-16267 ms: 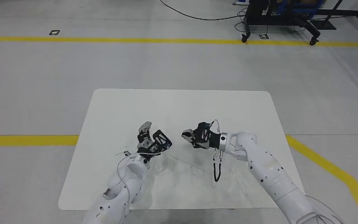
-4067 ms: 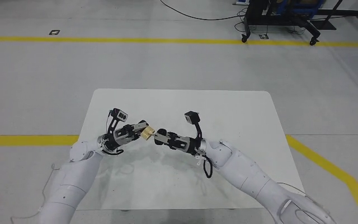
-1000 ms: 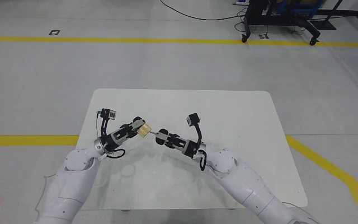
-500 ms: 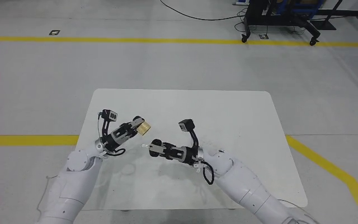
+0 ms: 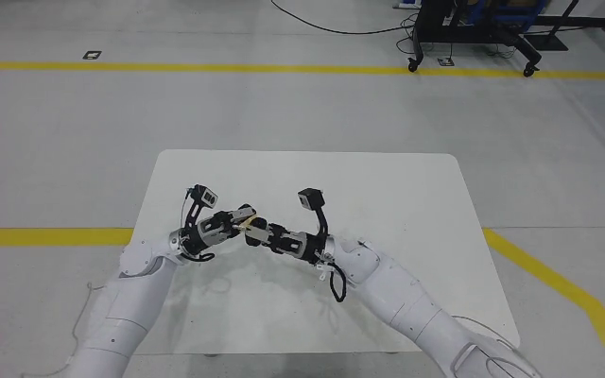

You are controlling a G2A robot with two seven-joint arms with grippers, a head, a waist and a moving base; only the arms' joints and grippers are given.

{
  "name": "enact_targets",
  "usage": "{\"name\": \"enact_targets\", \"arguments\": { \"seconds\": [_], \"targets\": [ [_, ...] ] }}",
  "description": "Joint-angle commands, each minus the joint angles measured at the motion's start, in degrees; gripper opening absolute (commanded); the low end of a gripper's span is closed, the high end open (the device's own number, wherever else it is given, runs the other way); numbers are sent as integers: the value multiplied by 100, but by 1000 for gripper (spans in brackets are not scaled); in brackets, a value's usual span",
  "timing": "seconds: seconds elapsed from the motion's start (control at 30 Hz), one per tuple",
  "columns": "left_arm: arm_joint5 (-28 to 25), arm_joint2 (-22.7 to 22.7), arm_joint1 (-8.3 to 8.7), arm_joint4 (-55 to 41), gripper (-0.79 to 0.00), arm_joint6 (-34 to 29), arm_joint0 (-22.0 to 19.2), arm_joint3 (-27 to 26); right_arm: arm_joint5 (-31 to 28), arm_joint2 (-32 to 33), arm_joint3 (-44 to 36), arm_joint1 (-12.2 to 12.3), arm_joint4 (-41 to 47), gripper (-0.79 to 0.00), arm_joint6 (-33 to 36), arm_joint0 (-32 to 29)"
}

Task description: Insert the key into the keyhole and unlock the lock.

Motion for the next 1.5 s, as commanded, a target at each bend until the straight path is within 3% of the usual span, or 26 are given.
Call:
{"name": "enact_targets", "arguments": {
  "seconds": [0.0,0.5,1.47],
  "targets": [
    [54,25,-8,-41,-785,-92,-37,44,-44,34,61,-7,26,-785,-21,19],
    [106,27,-41,-199,-785,-259,-147,265,-225,413,167,15,-110,-785,-221,7],
    [169,-83,-71,-353,-785,-298,-98,281,-427,427,273,-86,-1014,-785,-514,-124]
  ]
}}
